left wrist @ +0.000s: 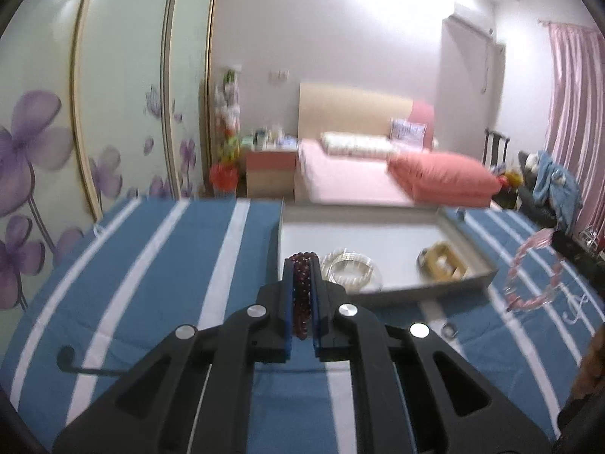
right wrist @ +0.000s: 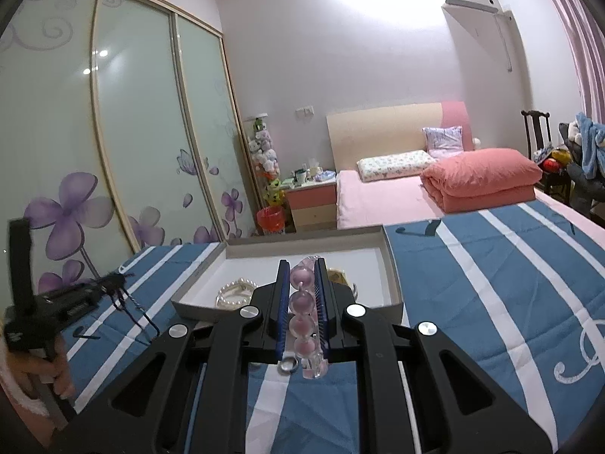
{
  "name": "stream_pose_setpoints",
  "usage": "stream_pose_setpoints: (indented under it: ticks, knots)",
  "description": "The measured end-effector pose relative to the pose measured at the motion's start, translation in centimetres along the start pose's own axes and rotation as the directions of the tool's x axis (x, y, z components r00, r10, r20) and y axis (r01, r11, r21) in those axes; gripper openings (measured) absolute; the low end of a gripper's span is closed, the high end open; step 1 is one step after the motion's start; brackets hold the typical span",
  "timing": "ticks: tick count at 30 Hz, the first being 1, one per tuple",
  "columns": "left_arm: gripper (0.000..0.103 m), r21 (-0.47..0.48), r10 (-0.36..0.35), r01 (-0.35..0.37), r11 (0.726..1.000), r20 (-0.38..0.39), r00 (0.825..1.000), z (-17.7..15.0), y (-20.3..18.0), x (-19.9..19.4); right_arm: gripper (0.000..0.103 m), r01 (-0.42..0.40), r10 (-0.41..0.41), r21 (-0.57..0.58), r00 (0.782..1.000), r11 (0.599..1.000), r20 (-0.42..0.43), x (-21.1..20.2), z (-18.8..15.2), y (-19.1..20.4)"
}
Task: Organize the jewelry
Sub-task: 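Carry the dark beads into the tray with the left tool while the right tool carries the pink bracelet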
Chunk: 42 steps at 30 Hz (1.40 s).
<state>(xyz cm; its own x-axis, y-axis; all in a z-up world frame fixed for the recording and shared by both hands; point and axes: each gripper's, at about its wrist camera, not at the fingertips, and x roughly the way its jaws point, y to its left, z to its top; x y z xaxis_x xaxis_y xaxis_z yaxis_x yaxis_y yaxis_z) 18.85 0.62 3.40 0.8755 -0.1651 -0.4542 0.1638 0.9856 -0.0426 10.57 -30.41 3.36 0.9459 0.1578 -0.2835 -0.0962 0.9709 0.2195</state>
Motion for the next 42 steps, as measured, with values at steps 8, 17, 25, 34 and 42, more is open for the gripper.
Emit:
stream_pose_setpoints:
  ticks: [8, 17, 25, 34, 42]
  knots:
    - [0.009, 0.029, 0.025, -0.030, 0.999, 0.149, 0.988, 1.8, -2.1, -2.9, 0.014, -0.014, 0.015, -0.009, 0.997, 1.000, 0.069, 0.1, 0.8, 0.7]
    - [0.009, 0.040, 0.015, -0.022, 0.999, 0.171, 0.985, 2.3, -3.7, -2.6, 0.014, -0.024, 0.030, -0.050, 0.992, 0.998, 0.124, 0.4, 1.3, 1.9]
    - [0.009, 0.057, 0.074, -0.087, 0.995, 0.199, 0.977, 1.9, -4.3, -1.6, 0.014, -0.014, 0.021, -0.052, 0.988, 0.999, 0.151, 0.8, 1.3, 1.8]
    - [0.009, 0.072, 0.148, -0.166, 0.984, 0.204, 0.968, 1.8, -5.0, -0.3, 0.014, 0.003, 0.006, -0.055, 0.987, 0.998, 0.163, 1.1, 1.4, 1.8]
    - [0.009, 0.072, 0.153, -0.170, 0.983, 0.195, 0.969, 1.9, -4.8, 0.1, 0.014, 0.007, 0.001, -0.051, 0.987, 0.999, 0.158, 1.4, 1.4, 2.1]
